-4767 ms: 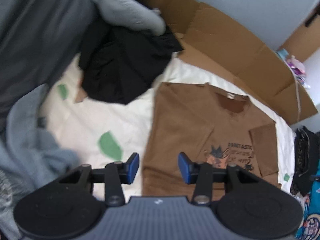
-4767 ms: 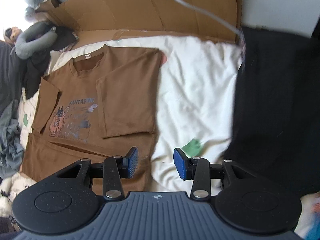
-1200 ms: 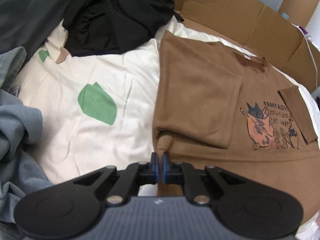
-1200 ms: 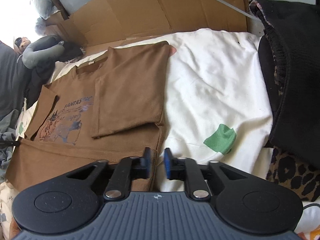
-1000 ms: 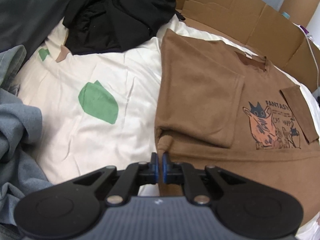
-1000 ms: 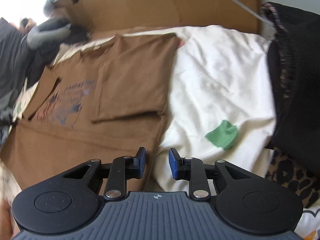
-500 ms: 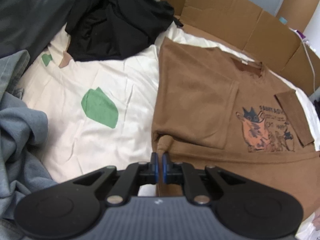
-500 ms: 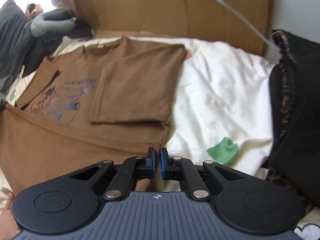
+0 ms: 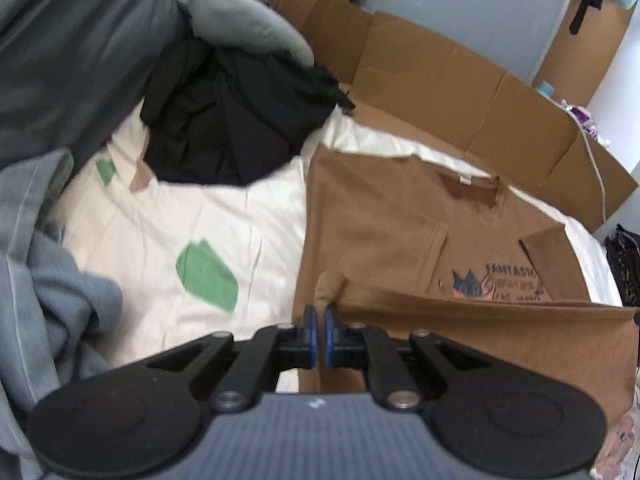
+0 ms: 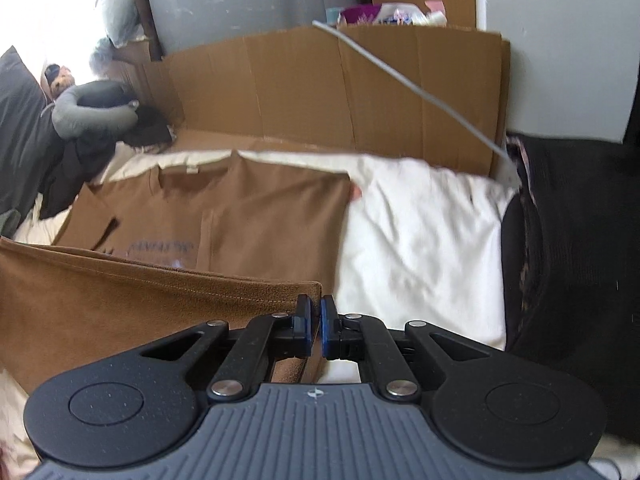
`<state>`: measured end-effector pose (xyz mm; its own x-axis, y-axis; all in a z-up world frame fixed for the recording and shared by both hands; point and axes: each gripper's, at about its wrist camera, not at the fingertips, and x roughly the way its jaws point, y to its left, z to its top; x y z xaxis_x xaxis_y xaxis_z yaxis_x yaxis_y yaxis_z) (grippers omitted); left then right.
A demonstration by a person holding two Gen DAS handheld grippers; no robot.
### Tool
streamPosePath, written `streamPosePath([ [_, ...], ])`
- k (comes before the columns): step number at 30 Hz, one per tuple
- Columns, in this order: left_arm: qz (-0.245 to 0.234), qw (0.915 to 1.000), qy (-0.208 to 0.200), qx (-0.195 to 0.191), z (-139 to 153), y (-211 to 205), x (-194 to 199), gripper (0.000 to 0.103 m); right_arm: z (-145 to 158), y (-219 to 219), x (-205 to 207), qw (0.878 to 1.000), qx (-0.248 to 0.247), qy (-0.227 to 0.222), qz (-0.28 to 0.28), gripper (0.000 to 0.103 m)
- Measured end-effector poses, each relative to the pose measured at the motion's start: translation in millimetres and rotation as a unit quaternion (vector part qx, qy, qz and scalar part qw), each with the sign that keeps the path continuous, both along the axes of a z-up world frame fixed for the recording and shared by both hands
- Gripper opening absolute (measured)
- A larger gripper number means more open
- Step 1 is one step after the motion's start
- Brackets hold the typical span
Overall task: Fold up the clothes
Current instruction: 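Lift the hem with both tools and fold it over toward the collar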
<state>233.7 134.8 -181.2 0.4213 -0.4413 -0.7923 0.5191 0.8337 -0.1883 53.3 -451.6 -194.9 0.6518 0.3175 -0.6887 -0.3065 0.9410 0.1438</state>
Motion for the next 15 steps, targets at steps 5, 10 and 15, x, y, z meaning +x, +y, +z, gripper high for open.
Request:
streamPosePath([
  [5,0.004,0.9998,-0.018,-0.006,11,-11,16,0.005,11,8,26,1.0,-0.007,-0.016,0.003,0.003],
  [10,0.008,0.9995,-0.029,-0.01,14,-27,33,0.005,16,15,56,1.0,-0.012,-0.023,0.002,0.003],
  [15,0.017,0.9992,-0.035,-0.009,13,-41,53,0.005,23,24,83,0.999,-0.018,-0.037,-0.002,0.003],
])
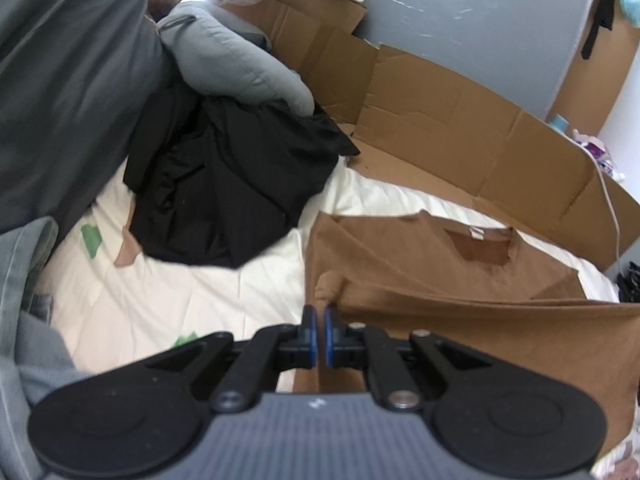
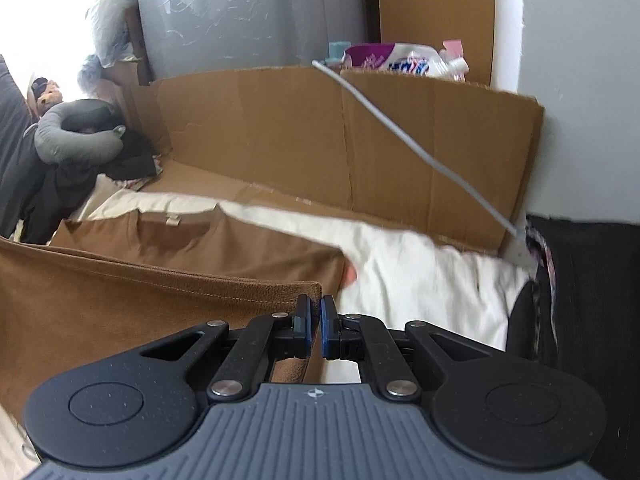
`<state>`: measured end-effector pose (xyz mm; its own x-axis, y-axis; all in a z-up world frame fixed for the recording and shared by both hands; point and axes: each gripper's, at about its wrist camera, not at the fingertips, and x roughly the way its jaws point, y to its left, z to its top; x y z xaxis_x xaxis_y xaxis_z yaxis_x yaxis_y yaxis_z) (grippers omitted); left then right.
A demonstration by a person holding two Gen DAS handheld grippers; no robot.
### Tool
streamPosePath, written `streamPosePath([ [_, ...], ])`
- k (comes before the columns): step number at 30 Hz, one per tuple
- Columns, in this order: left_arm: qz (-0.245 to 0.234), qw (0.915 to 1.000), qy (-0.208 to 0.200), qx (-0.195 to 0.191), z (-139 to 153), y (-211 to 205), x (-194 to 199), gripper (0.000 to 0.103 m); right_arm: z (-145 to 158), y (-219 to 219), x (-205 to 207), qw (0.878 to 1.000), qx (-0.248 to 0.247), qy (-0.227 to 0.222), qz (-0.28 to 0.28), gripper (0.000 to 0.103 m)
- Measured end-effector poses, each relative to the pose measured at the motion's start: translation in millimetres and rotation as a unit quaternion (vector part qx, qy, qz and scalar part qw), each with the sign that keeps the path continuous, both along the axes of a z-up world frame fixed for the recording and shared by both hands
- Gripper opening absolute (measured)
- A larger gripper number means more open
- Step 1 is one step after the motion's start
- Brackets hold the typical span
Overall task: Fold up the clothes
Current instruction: 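Lift the hem with both tools and fold it over toward the collar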
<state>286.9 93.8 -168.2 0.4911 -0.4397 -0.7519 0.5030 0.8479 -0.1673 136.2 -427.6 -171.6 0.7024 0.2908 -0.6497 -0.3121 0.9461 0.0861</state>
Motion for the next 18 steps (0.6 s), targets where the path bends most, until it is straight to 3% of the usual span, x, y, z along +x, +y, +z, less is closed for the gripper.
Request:
streamPosePath([
  [18,-0.011,0.9995,-0.025,0.016,5,-61,85,0.005,-1,20,102,1.0,-0.021,-0.005,-0.022,0.003],
])
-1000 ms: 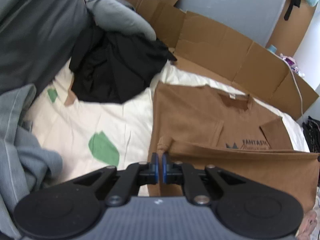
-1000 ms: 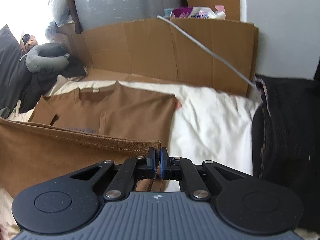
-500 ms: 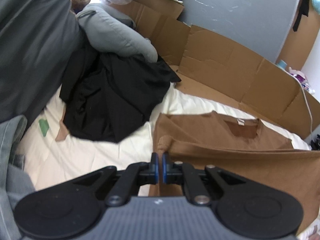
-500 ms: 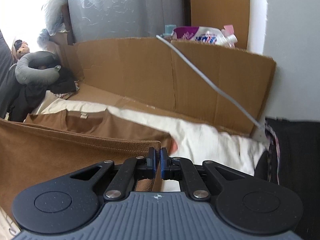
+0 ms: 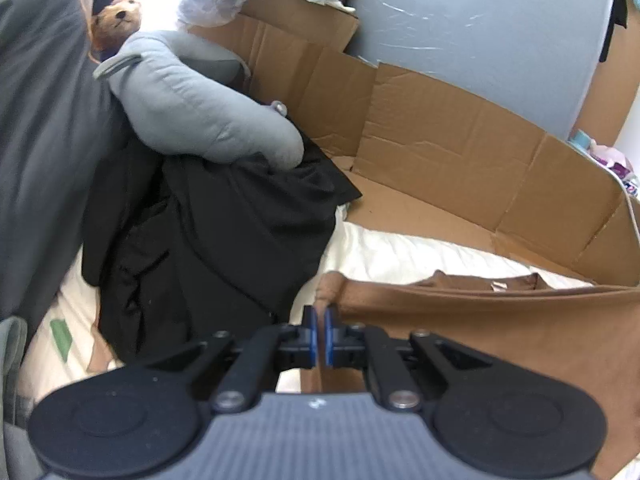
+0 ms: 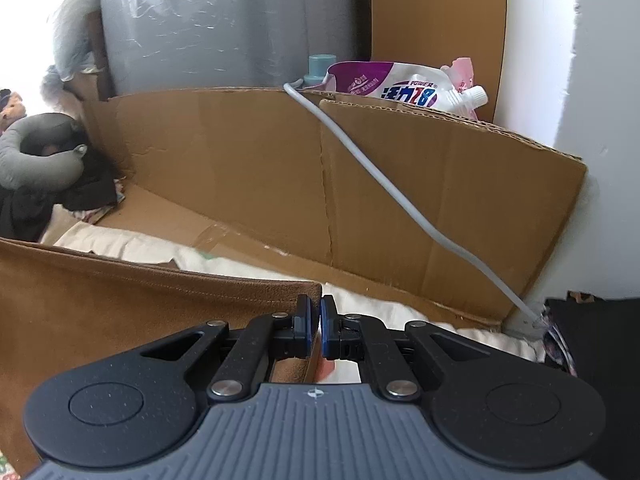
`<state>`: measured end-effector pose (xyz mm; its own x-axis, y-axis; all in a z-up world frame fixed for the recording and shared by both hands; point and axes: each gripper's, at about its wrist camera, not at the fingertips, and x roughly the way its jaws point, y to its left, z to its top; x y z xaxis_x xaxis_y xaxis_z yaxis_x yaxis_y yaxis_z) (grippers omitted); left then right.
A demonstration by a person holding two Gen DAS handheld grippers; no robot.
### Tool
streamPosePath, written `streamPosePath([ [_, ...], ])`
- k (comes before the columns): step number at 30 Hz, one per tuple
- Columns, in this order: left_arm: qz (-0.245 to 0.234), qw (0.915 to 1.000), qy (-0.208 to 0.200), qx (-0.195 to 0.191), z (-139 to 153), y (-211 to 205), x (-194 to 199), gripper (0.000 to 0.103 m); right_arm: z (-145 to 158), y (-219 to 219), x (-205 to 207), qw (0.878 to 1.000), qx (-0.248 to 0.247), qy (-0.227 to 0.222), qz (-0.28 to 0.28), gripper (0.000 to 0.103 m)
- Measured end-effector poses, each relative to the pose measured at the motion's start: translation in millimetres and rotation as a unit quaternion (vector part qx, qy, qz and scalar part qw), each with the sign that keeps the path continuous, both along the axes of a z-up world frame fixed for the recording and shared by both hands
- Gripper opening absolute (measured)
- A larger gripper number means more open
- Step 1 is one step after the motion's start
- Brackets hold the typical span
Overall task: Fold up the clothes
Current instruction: 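Lift the hem with both tools and fold it over toward the collar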
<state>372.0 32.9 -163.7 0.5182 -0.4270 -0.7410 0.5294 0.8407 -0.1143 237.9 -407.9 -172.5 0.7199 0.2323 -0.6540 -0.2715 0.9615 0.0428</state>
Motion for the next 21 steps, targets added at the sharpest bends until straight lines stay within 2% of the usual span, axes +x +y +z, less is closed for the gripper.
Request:
streamPosePath([
  [15,0.02,0.9986,0.03,0.04,-54,-30,55,0.005,-55,45,78,0.998,-0.043,0.054,-0.013,0.003],
  [18,0.027,0.9981,0.038,0.039,-59,-35,61,0.005,-59,48,86,0.997,-0.05,0.056,-0.018,0.003],
  [21,0.012,0.9987,0.031,0.039,-55,-42,63,0.004,-57,50,90,0.997,-0.057,0.048,-0.016,0.003],
])
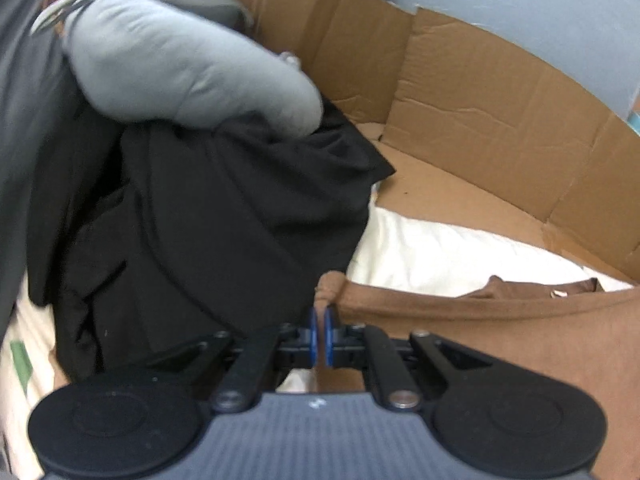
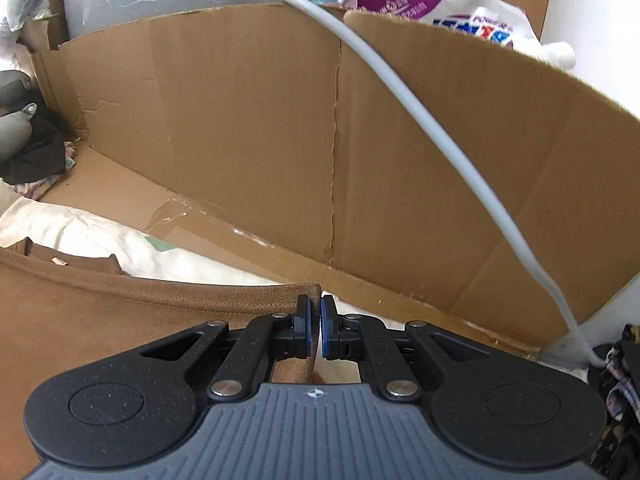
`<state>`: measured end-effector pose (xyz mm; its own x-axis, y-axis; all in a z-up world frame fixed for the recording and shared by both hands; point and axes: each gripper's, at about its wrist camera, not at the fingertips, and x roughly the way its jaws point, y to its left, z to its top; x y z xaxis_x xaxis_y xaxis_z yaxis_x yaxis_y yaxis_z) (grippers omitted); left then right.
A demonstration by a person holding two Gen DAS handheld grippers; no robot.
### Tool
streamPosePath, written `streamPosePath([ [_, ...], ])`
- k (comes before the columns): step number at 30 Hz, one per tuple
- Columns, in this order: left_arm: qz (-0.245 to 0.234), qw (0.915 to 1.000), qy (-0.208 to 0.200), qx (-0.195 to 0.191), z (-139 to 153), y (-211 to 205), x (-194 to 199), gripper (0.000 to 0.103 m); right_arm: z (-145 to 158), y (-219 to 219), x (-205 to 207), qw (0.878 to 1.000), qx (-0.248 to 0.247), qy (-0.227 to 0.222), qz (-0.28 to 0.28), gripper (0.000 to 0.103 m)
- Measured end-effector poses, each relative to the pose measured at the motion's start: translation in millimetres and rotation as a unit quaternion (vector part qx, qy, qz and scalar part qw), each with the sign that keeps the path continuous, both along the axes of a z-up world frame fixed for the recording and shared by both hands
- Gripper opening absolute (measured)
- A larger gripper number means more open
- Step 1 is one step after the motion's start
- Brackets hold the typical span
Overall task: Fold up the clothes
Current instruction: 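Lift the hem with both tools and fold it over toward the collar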
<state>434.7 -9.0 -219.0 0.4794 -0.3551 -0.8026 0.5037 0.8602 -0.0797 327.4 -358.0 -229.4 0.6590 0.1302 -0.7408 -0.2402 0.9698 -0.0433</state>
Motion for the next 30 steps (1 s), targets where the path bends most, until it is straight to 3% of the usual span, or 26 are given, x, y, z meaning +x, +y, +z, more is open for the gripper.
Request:
streamPosePath([
  [3,-0.007,0.9998,-0.005,-0.016,9,-1,1,0.004,0,0,4,1.0,-0.005,-0.004,0.0,0.003],
  [10,-0.009,0.9999,-0.008,-0.007,5,-10,17,0.004,-10,3,20,1.0,-0.019,0.0,-0.013,0.003],
  [19,-0.019,0.9991,0.005,0.039,-24,-31,29,0.004,-32,7,30,0.999,-0.036,0.029,-0.013,0.003],
  [26,-0.029,0.9984,-0.034,0.036,-16,-30,24,0.004,-23,7,25,0.999,-0.035,-0.001,-0.017,0.003],
  [30,-0.022,0.9988,-0.031,0.032,-18,-29,23,0.004,-28,9,30,0.999,-0.033,0.013,-0.024,0.004],
])
